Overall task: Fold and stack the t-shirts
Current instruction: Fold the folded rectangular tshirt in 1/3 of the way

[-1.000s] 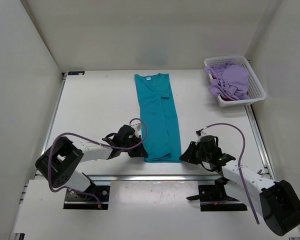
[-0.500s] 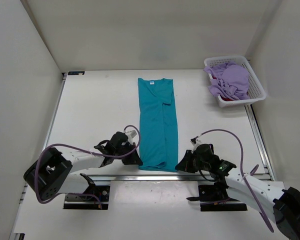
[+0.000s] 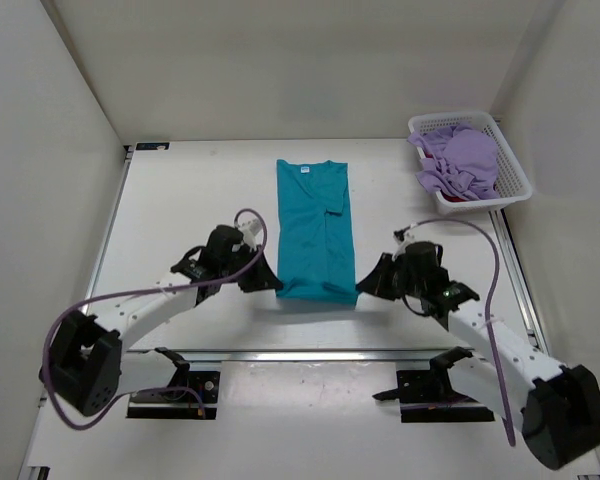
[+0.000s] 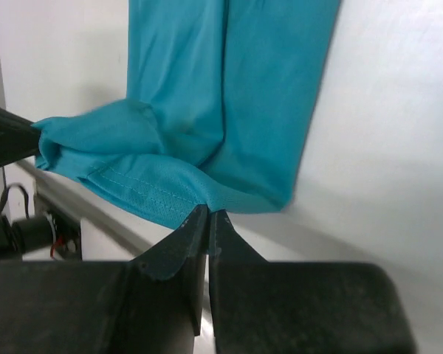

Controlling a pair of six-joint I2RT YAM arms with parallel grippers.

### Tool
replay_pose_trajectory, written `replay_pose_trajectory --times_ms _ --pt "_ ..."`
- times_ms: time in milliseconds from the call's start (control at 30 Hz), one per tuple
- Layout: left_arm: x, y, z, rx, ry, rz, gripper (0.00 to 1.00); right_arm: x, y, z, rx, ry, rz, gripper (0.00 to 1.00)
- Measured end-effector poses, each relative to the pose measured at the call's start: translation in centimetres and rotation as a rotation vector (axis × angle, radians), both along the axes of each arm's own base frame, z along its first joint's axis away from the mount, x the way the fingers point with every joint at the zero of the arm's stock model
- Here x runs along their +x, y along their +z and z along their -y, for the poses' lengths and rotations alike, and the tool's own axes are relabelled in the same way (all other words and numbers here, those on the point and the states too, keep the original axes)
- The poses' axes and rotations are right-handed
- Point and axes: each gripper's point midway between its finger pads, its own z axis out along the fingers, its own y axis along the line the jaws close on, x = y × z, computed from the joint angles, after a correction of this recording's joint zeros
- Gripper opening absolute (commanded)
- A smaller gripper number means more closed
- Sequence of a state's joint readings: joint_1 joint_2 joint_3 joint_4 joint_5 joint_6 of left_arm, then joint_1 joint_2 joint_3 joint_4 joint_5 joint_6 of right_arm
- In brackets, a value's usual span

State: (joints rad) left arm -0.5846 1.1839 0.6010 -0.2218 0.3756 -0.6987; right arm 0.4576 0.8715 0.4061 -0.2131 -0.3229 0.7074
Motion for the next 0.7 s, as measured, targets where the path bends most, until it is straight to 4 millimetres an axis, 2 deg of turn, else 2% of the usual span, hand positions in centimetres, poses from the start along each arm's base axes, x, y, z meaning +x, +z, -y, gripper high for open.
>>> replay_pose_trajectory --times_ms 67,133,300,433,567,700 --pt "2.9 1.2 0.2 -0.011 0.042 0.019 0.0 3.2 1.4 0.4 -0.009 -0.013 0.036 0.0" --pt "5.6 1.8 0.4 -0.009 0.079 0.031 0.0 5.9 1.9 0.6 -0.029 -0.012 0.045 0.01" --pt "12.4 1.7 0.8 0.017 0.169 0.044 0.0 13.0 1.9 0.5 -0.068 -0.001 0.057 0.0" --pt "17.1 0.0 0.0 0.033 0.235 0.033 0.02 17.7 1.2 0.6 -0.074 0.005 0.061 0.0" --pt "20.4 -2.3 -0.3 0.031 0.266 0.001 0.04 21.6 0.3 0.6 -0.073 0.016 0.058 0.0" --pt "23.2 -4.1 0.6 0.021 0.264 -0.017 0.14 24.6 -0.7 0.7 -0.081 0.018 0.059 0.0"
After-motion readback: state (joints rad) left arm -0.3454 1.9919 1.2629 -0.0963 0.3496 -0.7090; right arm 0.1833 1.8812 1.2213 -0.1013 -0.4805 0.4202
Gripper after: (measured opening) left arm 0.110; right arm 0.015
